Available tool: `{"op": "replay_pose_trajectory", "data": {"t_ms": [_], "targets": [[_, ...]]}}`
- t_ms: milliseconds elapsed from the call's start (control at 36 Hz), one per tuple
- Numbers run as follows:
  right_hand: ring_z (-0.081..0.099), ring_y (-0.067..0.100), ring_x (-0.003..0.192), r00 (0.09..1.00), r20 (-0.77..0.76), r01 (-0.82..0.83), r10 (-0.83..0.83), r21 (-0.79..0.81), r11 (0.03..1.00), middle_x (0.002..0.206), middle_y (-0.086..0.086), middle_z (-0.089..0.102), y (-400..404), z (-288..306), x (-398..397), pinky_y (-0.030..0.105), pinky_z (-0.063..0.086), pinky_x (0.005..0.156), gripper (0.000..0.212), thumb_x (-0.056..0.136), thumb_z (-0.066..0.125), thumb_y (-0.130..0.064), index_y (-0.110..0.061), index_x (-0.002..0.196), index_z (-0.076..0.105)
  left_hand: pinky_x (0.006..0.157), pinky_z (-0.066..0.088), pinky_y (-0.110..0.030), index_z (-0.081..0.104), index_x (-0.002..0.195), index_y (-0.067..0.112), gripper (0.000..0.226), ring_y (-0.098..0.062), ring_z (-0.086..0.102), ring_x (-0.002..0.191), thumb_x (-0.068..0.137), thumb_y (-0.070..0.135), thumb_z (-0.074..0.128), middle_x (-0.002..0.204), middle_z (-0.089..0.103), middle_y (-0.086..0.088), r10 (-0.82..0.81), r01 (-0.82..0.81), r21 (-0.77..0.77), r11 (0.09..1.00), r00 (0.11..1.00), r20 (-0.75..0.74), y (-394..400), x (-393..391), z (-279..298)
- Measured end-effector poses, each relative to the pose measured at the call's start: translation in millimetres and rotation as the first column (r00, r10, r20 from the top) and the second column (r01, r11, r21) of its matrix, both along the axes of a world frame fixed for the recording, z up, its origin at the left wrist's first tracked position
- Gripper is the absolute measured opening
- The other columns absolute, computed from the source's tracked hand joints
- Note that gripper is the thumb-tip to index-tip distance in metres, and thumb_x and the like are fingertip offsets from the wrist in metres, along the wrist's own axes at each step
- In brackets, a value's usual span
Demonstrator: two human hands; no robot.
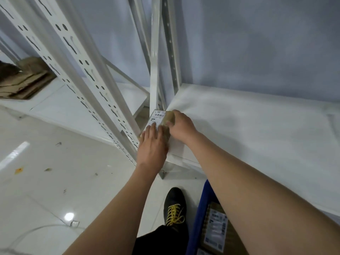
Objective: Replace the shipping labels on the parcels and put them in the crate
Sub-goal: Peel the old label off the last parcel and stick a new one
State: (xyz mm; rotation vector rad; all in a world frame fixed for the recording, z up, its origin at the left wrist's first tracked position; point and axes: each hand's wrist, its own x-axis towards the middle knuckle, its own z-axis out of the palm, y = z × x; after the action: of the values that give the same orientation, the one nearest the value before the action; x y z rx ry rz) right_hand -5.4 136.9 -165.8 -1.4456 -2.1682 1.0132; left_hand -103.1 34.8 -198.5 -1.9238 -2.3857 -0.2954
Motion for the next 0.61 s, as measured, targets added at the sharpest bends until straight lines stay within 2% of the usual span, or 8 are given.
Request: {"op": "replay_pose_trajectory", "data": {"t_ms": [111, 194, 306, 389, 472, 556, 611], "targets": [[0.055, 0.037, 0.118, 0.998, -0.026, 0.049, -0.050, -0.045, 0.998, 0.126, 0.019, 0.060, 13, -4, -15, 0.035, 0.043, 0.095, 0.032, 0.099, 0.045, -0.023, -0.005, 0.123, 0.053, 0.126, 0.009, -0.046, 0.014, 0.161, 0.008, 0.072, -0.039, 0.015, 0.153, 0.102, 0.028, 0.051, 0.166, 0.016, -0.021, 0.015, -0.016, -0.045, 0.999, 0.999, -0.042, 4, -5, -8], [0.055, 0.035, 0.121, 0.992, -0.068, 0.100, -0.109, -0.125, 0.987, 0.129, 0.017, 0.060, 17, -4, -19, 0.034, 0.045, 0.098, 0.036, 0.100, 0.044, -0.026, -0.006, 0.129, 0.049, 0.126, 0.009, -0.050, 0.012, 0.162, 0.014, 0.076, -0.044, 0.012, 0.152, 0.102, 0.030, 0.054, 0.165, 0.013, -0.024, 0.050, -0.050, -0.071, 0.996, 0.999, -0.003, 3, -4, -6], [0.049, 0.032, 0.132, 0.975, -0.101, 0.166, -0.200, -0.272, 0.948, 0.143, 0.014, 0.052, 19, 4, -15, 0.031, 0.039, 0.106, 0.047, 0.099, 0.051, -0.024, -0.007, 0.142, 0.042, 0.125, 0.012, -0.053, 0.020, 0.162, 0.014, 0.077, -0.048, 0.014, 0.150, 0.097, 0.025, 0.060, 0.162, 0.017, -0.028, 0.038, -0.036, -0.062, 0.997, 0.999, 0.028, 3, -5, -6], [0.058, 0.030, 0.120, 0.958, -0.168, 0.173, -0.232, -0.308, 0.936, 0.131, 0.011, 0.062, 22, 3, -14, 0.038, 0.047, 0.105, 0.036, 0.090, 0.061, -0.025, -0.013, 0.124, 0.057, 0.122, 0.020, -0.057, 0.030, 0.159, 0.014, 0.076, -0.051, 0.023, 0.144, 0.092, 0.017, 0.066, 0.158, 0.028, -0.028, 0.020, -0.019, -0.022, 1.000, 0.999, 0.049, 0, -5, -6], [0.058, 0.027, 0.112, 0.914, -0.246, 0.215, -0.322, -0.380, 0.900, 0.121, 0.007, 0.058, 18, 0, -6, 0.037, 0.050, 0.098, 0.035, 0.083, 0.072, -0.028, -0.025, 0.111, 0.051, 0.114, 0.034, -0.060, 0.046, 0.152, 0.016, 0.071, -0.052, 0.037, 0.135, 0.087, 0.011, 0.072, 0.149, 0.042, -0.028, 0.013, -0.021, 0.069, 0.997, 0.994, 0.105, -5, -6, -6], [0.060, 0.022, 0.099, 0.861, -0.345, 0.194, -0.375, -0.458, 0.868, 0.103, 0.003, 0.063, 4, 4, 5, 0.036, 0.053, 0.087, 0.040, 0.080, 0.074, -0.010, -0.022, 0.108, 0.048, 0.105, 0.044, -0.061, 0.055, 0.146, 0.017, 0.063, -0.051, 0.045, 0.127, 0.087, 0.017, 0.076, 0.142, 0.049, -0.026, -0.004, -0.009, 0.117, 0.993, 0.993, 0.116, -10, -8, -5], [0.062, 0.021, 0.098, 0.841, -0.377, 0.196, -0.389, -0.459, 0.867, 0.100, 0.003, 0.065, -4, 7, 12, 0.036, 0.054, 0.085, 0.045, 0.076, 0.075, -0.005, -0.023, 0.108, 0.050, 0.104, 0.046, -0.059, 0.058, 0.144, 0.018, 0.060, -0.050, 0.048, 0.124, 0.087, 0.020, 0.078, 0.142, 0.051, -0.025, -0.007, -0.010, 0.120, 0.993, 0.989, 0.145, -15, -7, 1]]}}
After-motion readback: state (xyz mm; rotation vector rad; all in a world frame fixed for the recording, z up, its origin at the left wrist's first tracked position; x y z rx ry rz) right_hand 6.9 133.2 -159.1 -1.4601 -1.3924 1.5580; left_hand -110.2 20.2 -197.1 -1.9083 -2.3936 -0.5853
